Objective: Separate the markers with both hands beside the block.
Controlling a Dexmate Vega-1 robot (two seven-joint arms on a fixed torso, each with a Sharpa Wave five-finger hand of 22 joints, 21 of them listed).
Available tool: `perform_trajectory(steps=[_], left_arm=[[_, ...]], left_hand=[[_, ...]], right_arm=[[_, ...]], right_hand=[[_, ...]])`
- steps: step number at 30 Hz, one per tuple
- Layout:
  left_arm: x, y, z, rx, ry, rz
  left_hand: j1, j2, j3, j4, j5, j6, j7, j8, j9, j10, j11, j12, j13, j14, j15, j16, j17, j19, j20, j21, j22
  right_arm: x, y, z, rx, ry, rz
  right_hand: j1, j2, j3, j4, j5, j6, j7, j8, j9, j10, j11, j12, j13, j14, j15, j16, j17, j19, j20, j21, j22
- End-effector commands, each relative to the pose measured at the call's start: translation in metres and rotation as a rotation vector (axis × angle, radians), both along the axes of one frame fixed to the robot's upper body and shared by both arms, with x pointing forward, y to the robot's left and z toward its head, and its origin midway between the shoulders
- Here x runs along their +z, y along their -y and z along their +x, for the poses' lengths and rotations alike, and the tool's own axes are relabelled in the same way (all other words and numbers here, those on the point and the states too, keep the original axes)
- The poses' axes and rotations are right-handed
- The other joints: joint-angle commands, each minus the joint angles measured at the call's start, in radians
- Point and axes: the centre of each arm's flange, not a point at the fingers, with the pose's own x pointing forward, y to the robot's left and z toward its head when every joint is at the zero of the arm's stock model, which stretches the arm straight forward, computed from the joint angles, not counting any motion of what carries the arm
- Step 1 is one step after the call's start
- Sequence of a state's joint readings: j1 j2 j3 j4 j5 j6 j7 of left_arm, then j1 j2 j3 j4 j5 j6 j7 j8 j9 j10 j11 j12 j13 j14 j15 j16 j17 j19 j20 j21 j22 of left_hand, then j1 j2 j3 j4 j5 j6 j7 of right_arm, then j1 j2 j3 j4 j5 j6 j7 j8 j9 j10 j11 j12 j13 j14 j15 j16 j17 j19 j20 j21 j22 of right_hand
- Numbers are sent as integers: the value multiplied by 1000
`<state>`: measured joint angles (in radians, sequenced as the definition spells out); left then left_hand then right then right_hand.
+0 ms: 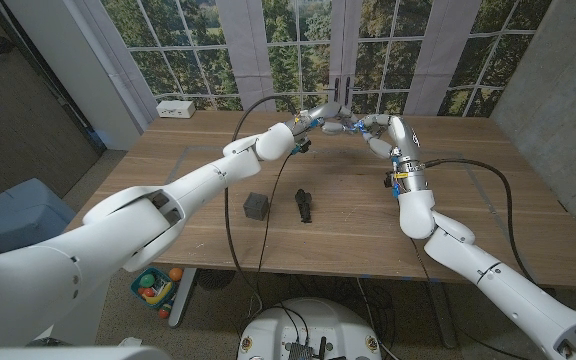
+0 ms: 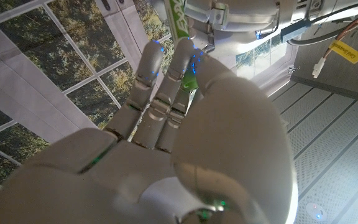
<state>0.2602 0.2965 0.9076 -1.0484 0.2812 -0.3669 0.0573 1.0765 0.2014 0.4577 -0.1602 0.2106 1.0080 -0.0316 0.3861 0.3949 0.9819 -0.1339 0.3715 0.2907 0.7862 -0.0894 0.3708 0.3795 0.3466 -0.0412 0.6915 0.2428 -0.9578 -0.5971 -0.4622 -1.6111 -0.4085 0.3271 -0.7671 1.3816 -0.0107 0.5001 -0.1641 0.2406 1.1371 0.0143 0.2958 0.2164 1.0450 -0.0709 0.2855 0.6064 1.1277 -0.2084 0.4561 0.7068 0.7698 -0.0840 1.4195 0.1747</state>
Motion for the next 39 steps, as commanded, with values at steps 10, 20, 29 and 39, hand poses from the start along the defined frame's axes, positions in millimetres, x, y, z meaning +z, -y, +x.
perform_trajectory(steps=[10,20,29,39], left_arm=[[1,2,-2,10,-32,74],[5,4,3,-83,-177,163],[6,4,-1,-81,-103,144],[4,8,-2,-104,-77,110]], left_hand=[[5,-21,-12,11,-8,-28,-8,-1,38,154,-75,120,288,-75,-152,5,64,-11,-35,93,38],[-454,-179,-124,121,-5,-360,-39,-212,-177,-259,-44,-182,47,-243,-115,-168,-124,-94,20,160,-1],[-270,-227,-86,-20,-12,-383,-101,-197,-208,-301,-83,-177,-36,-250,-128,-171,-188,-80,4,161,-37],[-188,-242,-85,-23,-27,-380,-140,-196,-209,-352,-82,-185,-60,-269,-126,-174,-192,-76,-5,164,-42]], right_arm=[[-1,10,1,27,10,46],[-1,16,5,11,0,66],[1,15,5,118,-23,86],[7,7,5,273,-49,98]], right_hand=[[1,-11,15,-8,15,37,2,8,1,44,12,-3,-14,13,-7,-10,-2,19,-140,-9,4],[-2,-14,18,-7,18,32,3,4,0,40,11,-9,-16,13,-6,-12,-4,22,-140,-12,3],[-3,-14,22,-6,21,30,4,0,0,35,9,-12,-13,14,-6,-15,-6,23,-140,-15,2],[-6,-16,24,-5,24,31,4,-3,-1,35,8,-15,-12,16,-6,-15,-7,24,-141,-19,2]])
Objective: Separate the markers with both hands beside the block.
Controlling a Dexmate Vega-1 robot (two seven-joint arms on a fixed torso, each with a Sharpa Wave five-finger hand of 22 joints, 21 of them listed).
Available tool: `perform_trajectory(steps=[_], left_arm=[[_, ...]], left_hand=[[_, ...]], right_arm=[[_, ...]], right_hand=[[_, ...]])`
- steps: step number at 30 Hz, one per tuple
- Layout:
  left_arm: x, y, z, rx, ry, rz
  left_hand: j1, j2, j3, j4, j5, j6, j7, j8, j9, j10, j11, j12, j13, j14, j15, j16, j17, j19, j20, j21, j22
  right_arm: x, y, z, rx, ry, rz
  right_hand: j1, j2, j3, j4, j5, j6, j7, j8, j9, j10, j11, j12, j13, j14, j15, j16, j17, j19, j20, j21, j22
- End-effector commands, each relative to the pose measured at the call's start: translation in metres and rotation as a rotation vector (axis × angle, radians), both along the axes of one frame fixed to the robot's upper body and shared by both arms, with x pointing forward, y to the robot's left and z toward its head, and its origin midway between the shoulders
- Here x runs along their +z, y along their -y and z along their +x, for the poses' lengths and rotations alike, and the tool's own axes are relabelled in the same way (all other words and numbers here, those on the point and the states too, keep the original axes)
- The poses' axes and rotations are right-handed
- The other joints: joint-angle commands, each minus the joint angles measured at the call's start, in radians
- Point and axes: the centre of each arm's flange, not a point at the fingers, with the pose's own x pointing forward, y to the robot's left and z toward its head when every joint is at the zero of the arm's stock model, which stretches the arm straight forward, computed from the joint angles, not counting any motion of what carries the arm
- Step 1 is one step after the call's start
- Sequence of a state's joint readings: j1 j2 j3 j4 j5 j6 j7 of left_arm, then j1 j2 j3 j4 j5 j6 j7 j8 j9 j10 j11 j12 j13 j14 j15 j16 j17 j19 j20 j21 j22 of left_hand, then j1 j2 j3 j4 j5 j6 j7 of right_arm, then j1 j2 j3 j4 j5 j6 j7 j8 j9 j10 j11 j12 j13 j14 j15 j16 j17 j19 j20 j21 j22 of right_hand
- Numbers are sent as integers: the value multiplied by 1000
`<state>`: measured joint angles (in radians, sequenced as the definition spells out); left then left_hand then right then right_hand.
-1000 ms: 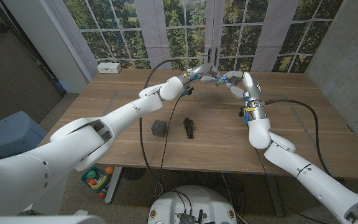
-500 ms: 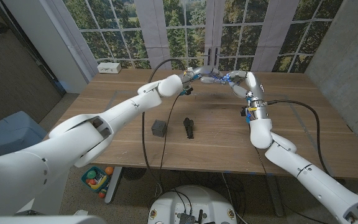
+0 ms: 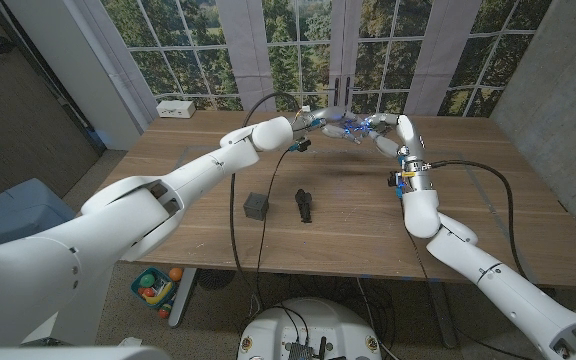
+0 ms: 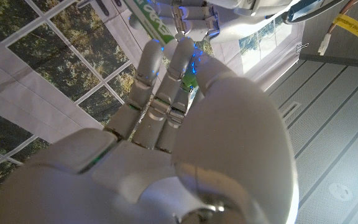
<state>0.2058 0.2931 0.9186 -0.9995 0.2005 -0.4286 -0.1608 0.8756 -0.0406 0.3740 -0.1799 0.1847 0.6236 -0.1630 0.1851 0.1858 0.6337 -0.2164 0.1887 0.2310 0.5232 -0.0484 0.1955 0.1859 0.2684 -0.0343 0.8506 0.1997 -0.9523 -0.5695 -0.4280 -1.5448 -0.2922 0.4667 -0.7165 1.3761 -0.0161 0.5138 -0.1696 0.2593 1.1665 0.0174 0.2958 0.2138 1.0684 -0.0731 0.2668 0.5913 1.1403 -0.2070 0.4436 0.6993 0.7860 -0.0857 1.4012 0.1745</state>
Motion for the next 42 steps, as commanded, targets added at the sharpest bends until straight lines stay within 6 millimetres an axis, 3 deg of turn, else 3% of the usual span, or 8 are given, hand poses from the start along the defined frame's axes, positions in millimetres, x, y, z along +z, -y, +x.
perform_trajectory(steps=[1,8,13,25,31,34,35,42], left_arm=[[-1,4,-1,-36,26,-42],[-2,3,-2,-32,74,-106],[-3,2,-3,-4,122,-85],[-1,13,-15,7,188,171],[-1,17,-22,26,247,176],[-2,18,-24,30,269,169],[-1,18,-24,17,256,162],[2,16,-16,2,186,144]], left_hand=[[13,0,-3,-1,-2,7,-9,6,0,-3,1,-1,-2,-3,-165,3,2,4,-11,5,1],[133,81,11,0,-7,170,21,45,4,195,-3,65,-17,50,-175,43,11,18,-17,26,-1],[200,218,59,24,-3,346,131,78,15,455,3,141,-17,207,-184,94,17,47,-53,74,1],[-25,254,217,295,89,292,267,50,86,504,51,125,-31,364,-182,48,7,77,-94,177,15],[-124,239,355,311,99,378,324,252,276,786,148,211,2,486,-180,61,15,89,-122,330,56],[-280,240,460,334,116,222,297,550,700,805,166,661,126,621,-183,84,61,113,-142,392,31],[-304,242,466,335,117,201,305,597,767,796,160,738,146,647,-182,99,84,112,-143,404,32],[-311,250,534,253,81,183,357,811,1040,792,212,1024,232,756,-174,231,279,117,-118,514,52]], right_arm=[[7,-6,-1,172,-22,20],[7,-3,-3,208,-23,48],[6,-1,-4,181,-13,59],[6,3,-2,154,-21,52],[7,4,-4,147,-21,43],[7,5,-4,144,-22,41],[7,6,-5,145,-21,44],[6,10,-6,142,-17,46]], right_hand=[[-1,-11,10,0,5,1,1,-3,2,12,11,4,4,4,-8,-3,1,8,-139,-1,3],[-3,-11,12,1,7,2,1,-5,2,12,11,1,4,5,-8,-3,1,9,-139,-3,3],[-2,-13,13,0,8,0,1,-7,2,10,12,0,6,4,-9,-4,0,10,-139,-4,3],[-2,-17,13,-1,9,-5,0,-12,2,6,9,-3,11,2,-11,-5,1,11,-140,-7,4],[-2,-15,15,0,9,-2,0,-12,2,7,10,-5,11,4,-10,-5,2,11,-140,-8,4],[-1,-15,15,-1,9,-3,1,-13,3,8,10,-6,10,3,-10,-5,2,12,-140,-9,4],[-1,-15,15,-1,8,-4,1,-14,3,8,9,-6,11,4,-10,-5,3,12,-140,-9,4],[-2,-15,16,0,8,-2,0,-15,3,10,11,-7,11,4,-9,-5,3,13,-140,-10,5]])
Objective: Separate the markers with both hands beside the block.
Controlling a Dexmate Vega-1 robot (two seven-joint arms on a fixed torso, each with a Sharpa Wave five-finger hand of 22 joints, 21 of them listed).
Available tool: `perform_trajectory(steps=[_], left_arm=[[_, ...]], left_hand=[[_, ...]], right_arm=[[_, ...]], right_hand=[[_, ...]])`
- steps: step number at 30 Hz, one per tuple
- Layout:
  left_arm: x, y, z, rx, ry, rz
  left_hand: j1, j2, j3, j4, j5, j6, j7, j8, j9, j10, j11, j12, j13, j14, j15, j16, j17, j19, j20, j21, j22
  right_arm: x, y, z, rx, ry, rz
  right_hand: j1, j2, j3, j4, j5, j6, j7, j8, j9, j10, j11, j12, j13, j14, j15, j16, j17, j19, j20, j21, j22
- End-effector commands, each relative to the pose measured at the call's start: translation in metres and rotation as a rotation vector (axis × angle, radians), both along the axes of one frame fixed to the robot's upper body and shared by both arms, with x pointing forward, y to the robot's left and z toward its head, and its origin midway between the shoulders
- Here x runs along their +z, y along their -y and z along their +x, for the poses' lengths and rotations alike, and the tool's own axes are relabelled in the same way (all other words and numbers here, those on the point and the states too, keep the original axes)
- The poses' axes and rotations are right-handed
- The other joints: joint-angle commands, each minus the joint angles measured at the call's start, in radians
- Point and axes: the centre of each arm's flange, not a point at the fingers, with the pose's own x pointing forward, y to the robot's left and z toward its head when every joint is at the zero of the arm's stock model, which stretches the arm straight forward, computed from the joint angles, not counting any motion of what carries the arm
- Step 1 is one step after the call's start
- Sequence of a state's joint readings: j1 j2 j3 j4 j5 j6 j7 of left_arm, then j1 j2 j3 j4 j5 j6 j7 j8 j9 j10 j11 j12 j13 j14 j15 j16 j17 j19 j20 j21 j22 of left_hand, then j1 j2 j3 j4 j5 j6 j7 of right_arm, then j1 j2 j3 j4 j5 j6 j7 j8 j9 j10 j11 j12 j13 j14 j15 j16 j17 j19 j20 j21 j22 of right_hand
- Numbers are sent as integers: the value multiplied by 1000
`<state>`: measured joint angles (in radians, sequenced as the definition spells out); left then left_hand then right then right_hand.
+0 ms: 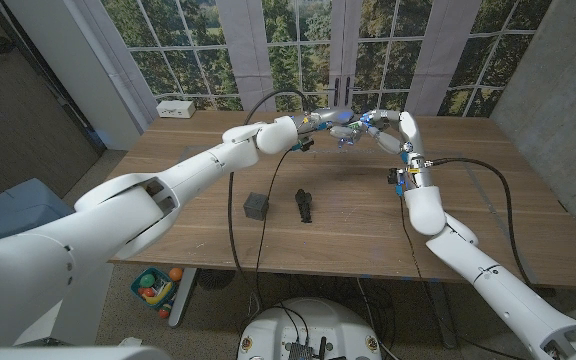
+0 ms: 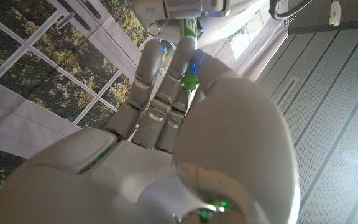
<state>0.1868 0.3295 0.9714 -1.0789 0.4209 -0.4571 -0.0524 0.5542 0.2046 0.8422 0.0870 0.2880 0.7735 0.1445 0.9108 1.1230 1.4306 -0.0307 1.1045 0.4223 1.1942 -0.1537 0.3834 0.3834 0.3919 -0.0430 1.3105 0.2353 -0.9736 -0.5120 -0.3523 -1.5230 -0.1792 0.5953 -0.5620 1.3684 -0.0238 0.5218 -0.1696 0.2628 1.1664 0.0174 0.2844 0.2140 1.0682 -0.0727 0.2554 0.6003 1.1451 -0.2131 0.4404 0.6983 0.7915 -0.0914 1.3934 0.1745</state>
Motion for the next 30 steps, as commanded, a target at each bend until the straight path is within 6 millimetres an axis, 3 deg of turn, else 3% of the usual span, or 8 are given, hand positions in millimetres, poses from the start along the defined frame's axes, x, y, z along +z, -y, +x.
perform_trajectory(steps=[1,12,15,20,22,24,25,30], left_arm=[[3,0,3,-5,-32,-9],[4,1,6,19,-52,1],[5,1,8,20,-78,5],[7,4,12,17,-92,14],[6,4,11,7,-56,10],[4,6,8,28,13,13],[3,8,7,40,37,19],[1,15,4,62,92,59]], left_hand=[[17,5,75,-30,-32,36,51,104,111,-8,33,119,41,83,-69,49,97,-11,-108,68,19],[19,1,136,-111,-112,48,43,300,122,-40,38,268,177,75,-65,114,252,-25,-113,151,4],[0,-5,160,-151,-100,46,36,432,122,-62,44,367,342,63,-62,173,374,-34,-116,188,-18],[-19,-4,175,-176,-84,55,36,538,123,-62,52,408,427,60,-62,214,459,-17,-109,213,-33],[-26,-1,173,-176,-85,53,31,562,122,-66,52,408,436,56,-62,219,474,-18,-104,223,-32],[-69,-4,158,-116,-101,6,4,592,116,-116,32,342,380,5,-60,189,464,-28,-72,211,-40],[-134,-3,140,-54,-119,-112,-14,446,-68,-170,-2,191,199,-69,-64,133,443,-72,-37,207,-40],[-327,-79,21,1,-113,-201,-48,191,-406,-430,-54,-97,-25,-235,-55,-16,319,-157,38,154,-51]], right_arm=[[0,7,-2,-10,2,3],[0,21,-8,-54,12,27],[0,25,-9,-62,3,22],[0,30,-9,-55,-14,19],[0,29,-8,-51,-22,7],[0,27,-6,-38,-31,-3],[1,26,-5,-35,-36,-10],[2,22,0,-18,-59,-42]], right_hand=[[6,-8,8,0,5,-1,-1,-3,3,11,9,4,1,-2,-3,-2,4,8,-134,-2,5],[7,-9,5,0,-1,11,2,0,6,26,13,5,3,2,-7,-4,-1,11,-134,-3,6],[7,-7,5,0,-3,13,2,0,7,28,14,5,3,4,-7,-5,-4,12,-134,-4,6],[10,-7,5,-1,-6,16,2,0,7,33,18,4,0,9,-6,-4,-6,14,-133,-4,6],[10,-6,7,-1,-7,11,2,-3,7,34,25,3,1,11,-4,-5,-7,16,-133,-4,5],[10,-6,7,-1,-7,10,2,-4,7,34,23,2,1,11,-4,-5,-7,16,-133,-5,5],[9,-6,7,0,-8,10,2,-4,7,33,22,1,1,13,-3,-4,-7,17,-133,-5,5],[10,-8,8,-1,-8,7,2,-6,7,29,21,-1,2,11,-5,-6,-8,17,-133,-6,5]])
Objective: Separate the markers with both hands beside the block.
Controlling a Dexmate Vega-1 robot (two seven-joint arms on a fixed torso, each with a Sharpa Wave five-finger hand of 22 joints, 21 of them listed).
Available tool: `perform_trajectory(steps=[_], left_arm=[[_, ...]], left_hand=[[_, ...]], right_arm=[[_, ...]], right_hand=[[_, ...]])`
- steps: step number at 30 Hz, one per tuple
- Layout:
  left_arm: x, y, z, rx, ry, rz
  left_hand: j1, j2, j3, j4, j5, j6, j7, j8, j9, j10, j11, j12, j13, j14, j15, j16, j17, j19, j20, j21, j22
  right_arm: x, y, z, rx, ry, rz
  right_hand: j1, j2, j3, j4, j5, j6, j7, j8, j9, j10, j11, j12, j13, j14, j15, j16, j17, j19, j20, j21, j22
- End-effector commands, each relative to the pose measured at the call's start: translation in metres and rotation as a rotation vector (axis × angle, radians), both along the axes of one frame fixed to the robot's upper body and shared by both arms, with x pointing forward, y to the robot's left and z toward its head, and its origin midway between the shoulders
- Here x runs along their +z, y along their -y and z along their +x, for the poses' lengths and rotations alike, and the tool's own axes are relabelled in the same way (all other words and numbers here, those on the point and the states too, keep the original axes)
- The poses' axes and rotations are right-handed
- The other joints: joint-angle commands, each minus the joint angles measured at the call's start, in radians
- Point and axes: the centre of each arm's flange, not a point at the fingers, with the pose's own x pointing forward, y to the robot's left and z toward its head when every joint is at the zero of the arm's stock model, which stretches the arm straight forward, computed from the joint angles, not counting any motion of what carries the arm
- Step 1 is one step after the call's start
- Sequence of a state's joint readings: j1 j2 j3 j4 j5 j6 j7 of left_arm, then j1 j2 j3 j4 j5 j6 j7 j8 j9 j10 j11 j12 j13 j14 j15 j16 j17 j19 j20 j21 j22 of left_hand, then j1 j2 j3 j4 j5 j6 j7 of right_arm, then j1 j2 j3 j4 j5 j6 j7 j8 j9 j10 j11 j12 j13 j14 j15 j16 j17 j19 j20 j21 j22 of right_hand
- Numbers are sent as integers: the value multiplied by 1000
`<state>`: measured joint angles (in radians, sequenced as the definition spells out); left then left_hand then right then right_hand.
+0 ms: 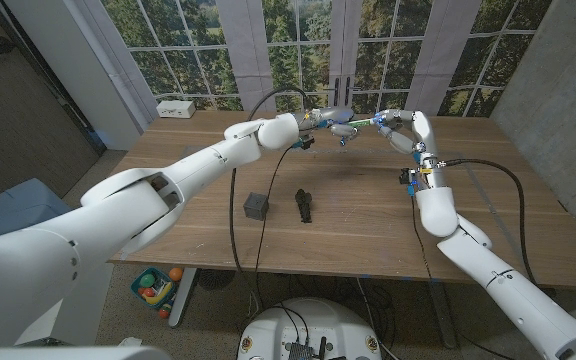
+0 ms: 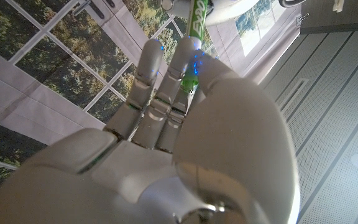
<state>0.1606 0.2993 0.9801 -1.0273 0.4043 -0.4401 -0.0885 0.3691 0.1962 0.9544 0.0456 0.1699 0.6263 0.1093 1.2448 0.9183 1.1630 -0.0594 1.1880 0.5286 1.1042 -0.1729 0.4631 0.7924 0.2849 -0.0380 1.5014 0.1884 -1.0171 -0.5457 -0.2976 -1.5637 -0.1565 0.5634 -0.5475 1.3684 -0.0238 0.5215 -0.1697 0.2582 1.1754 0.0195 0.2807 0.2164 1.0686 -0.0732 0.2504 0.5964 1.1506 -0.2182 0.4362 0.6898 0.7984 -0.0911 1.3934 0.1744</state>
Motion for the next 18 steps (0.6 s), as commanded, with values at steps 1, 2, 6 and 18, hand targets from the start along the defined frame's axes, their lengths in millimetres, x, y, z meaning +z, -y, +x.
perform_trajectory(steps=[1,2,6,18], left_arm=[[-3,11,-5,26,135,37],[-4,11,-6,19,144,37],[-3,9,-5,-51,157,7],[-7,4,-12,-141,342,-42]], left_hand=[[-181,-107,-107,41,10,-88,-26,-187,-244,-203,-31,-227,-161,-172,-31,-121,-122,-46,41,-49,-6],[-223,-154,-121,32,15,-109,-46,-233,-294,-242,-35,-278,-194,-193,-25,-148,-163,-46,47,-62,-4],[-308,-241,-152,23,34,-126,-70,-312,-394,-298,-37,-351,-218,-217,-16,-188,-246,-42,60,-81,0],[-116,-11,5,46,45,32,-25,-65,-143,1,-106,-92,120,39,-56,3,-45,90,-27,33,57]], right_arm=[[2,-4,7,25,-46,-51],[3,-4,8,26,-50,-54],[3,-3,9,25,-54,-52],[6,2,14,32,-46,-22]], right_hand=[[10,-8,9,-1,-3,-2,0,-2,5,28,21,4,6,5,1,-2,0,10,-133,-6,5],[10,-8,9,-1,-3,-2,0,-2,5,28,21,4,7,5,0,-3,0,10,-133,-6,5],[9,-9,9,-1,-4,-2,-1,-3,6,23,19,1,7,4,2,-3,0,11,-134,-7,5],[7,-9,11,0,-4,-9,-1,-6,10,18,16,0,15,3,2,-4,1,10,-134,-10,4]])
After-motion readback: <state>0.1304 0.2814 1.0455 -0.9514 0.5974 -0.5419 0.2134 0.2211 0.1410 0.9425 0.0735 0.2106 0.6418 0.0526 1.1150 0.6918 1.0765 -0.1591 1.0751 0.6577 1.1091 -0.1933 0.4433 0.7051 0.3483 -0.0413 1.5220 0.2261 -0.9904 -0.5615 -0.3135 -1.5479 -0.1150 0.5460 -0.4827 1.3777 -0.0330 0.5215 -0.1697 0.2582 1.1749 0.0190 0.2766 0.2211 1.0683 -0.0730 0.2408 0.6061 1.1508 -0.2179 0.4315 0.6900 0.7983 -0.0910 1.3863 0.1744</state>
